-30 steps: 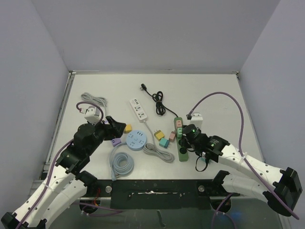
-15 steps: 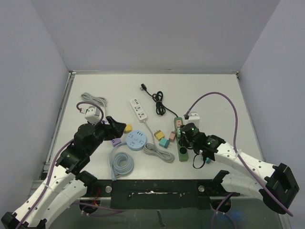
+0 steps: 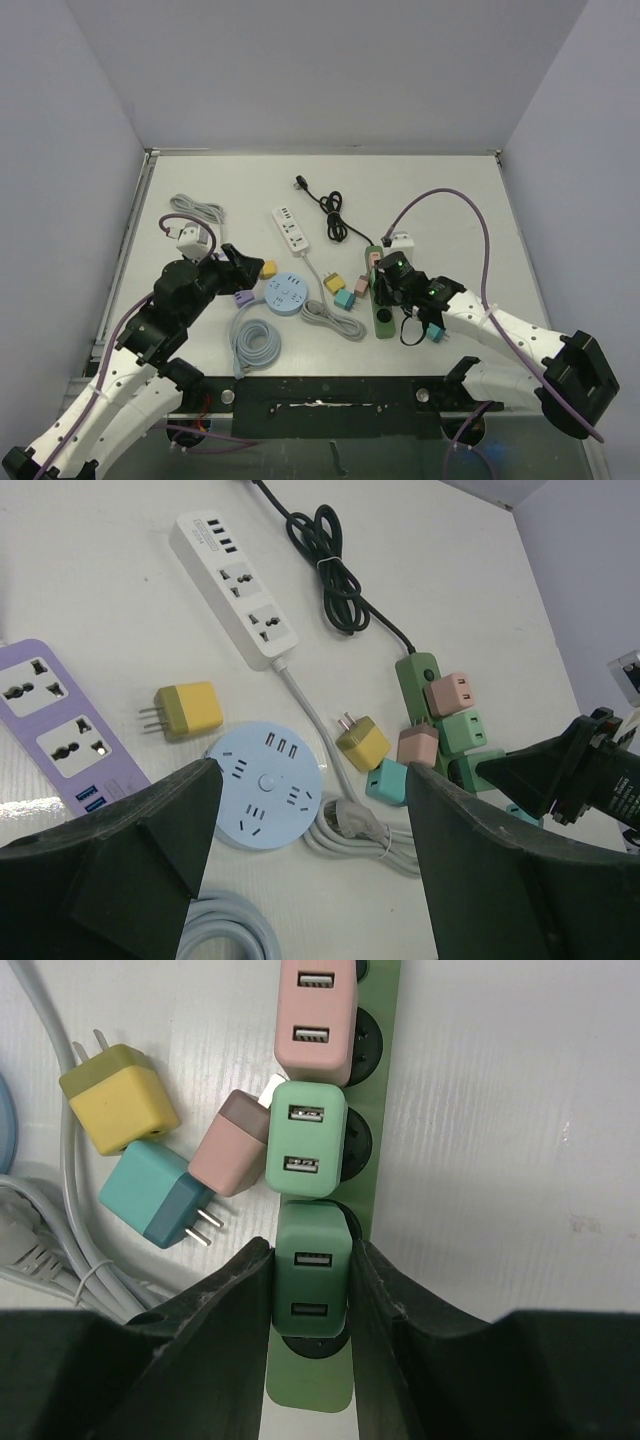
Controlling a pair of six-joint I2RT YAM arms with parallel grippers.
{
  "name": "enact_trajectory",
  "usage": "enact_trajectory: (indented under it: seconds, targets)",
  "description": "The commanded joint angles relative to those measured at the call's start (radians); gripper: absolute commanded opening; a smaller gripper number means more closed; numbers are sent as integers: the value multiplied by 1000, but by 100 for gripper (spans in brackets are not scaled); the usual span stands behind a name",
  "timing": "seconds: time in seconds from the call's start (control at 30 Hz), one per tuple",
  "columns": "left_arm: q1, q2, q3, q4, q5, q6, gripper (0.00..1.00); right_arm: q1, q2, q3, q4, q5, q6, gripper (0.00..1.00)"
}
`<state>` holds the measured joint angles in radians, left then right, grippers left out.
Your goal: Insert the plug
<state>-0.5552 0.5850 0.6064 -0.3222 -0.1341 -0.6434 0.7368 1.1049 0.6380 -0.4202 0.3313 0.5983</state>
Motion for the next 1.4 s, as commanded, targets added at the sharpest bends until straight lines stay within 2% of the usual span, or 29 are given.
enact_trajectory:
  seconds: [0.0,0.23,0.47,0.7,1.03,1.37]
  targets:
    - [3,-19,20,22,-6,1,73,-13,60,36,-36,-13,-4,0]
    - [4,-25,24,15,-12,7,73,-12,125,69,-95,30,26,0]
    - [3,-40,20,6,-23,7,73,17,50,42,-80,59,21,1]
    - [4,-41,18,5,-30,5,73,33,46,18,-126,162,156,12]
    - [3,-45,11,3,-33,-2,73,59,128,4,-51,39,178,22]
    - [4,-57,9,-3,-41,1,73,38,116,41,-122,66,140,35]
